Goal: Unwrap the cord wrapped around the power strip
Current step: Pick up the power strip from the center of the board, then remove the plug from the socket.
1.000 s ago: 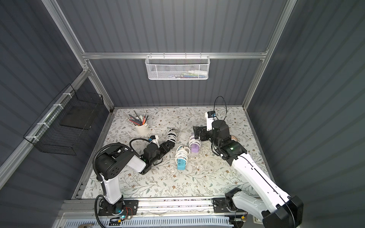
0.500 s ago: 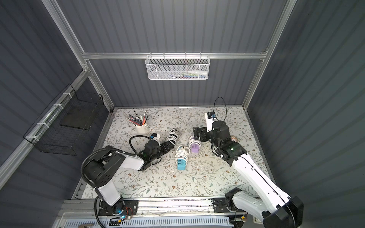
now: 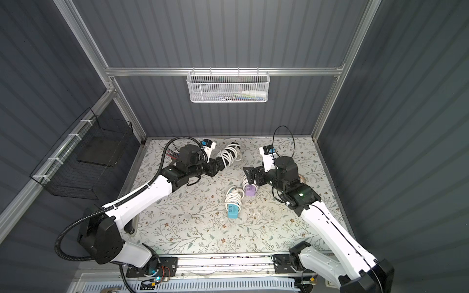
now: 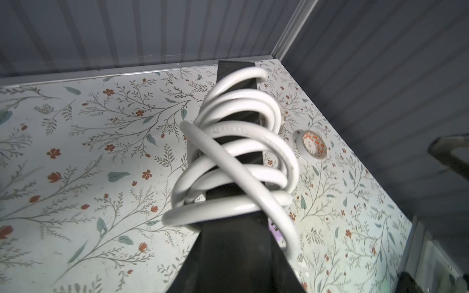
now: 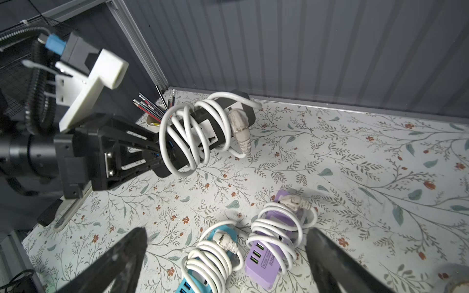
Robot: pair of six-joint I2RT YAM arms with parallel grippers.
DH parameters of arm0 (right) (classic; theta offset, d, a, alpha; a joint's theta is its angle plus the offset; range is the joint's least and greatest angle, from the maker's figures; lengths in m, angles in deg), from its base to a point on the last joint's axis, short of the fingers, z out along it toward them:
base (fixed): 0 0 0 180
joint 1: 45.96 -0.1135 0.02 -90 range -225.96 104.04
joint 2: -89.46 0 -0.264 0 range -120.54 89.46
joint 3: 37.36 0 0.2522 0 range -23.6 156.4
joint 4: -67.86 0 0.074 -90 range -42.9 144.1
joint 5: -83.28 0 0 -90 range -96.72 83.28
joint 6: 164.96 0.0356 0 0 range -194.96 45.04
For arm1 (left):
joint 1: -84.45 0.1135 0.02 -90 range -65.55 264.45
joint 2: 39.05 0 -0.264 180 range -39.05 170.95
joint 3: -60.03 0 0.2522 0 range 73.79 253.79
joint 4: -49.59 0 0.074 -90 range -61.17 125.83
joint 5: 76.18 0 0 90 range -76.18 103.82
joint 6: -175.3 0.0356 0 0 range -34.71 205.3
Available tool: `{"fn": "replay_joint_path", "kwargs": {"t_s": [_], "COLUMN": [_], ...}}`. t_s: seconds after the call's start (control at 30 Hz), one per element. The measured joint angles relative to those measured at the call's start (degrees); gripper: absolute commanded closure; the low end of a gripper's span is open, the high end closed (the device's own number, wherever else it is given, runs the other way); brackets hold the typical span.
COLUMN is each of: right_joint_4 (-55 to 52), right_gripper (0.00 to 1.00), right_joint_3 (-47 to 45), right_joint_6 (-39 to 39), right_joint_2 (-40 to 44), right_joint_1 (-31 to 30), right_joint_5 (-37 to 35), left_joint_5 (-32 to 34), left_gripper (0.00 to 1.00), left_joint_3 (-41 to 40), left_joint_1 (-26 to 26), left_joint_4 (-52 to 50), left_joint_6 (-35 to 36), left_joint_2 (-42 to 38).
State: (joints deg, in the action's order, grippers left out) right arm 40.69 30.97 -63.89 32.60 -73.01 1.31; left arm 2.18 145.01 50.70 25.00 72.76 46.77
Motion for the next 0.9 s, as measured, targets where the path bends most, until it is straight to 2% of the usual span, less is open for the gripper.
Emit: {"fn": "replay_joint_path", "kwargs": {"t_s": [0.13,0.27,0.5,0.67,0.9], "right_joint_4": [-0.09,0.04,0.70,2.23,3.34], "right_gripper": [0.01,0.01,0.01,0.01,0.01], "right_joint_3": [0.26,0.26,0.17,0.17,0.07], "right_joint_6": [-1.51,-2.29,-2.58,-3.37,-4.55], "right_joint_2": [1.53,2.91,2.91,1.73,0.31], "right_joint_1": [0.00,0.00,0.00,-0.11,-1.18], "right_joint_5": [1.05,1.86,4.33,5.42,4.50], "left_joint_5": [-4.44,-7.19,-13.46,-17.49,-19.96], "left_gripper": [1.00,1.00,1.00,1.00,1.00], "left_joint_3": [2.08,3.04,5.55,1.16,0.57], "left_joint_1": [4.74,8.00,7.54,7.39,7.39], "left_joint_4": [-4.66,-6.95,-7.58,-4.37,-2.84], "left_joint_6": [7.10,10.95,15.39,15.89,15.98], "left_joint_2": [-0.98,-1.81,-1.97,-5.27,-6.86]}}
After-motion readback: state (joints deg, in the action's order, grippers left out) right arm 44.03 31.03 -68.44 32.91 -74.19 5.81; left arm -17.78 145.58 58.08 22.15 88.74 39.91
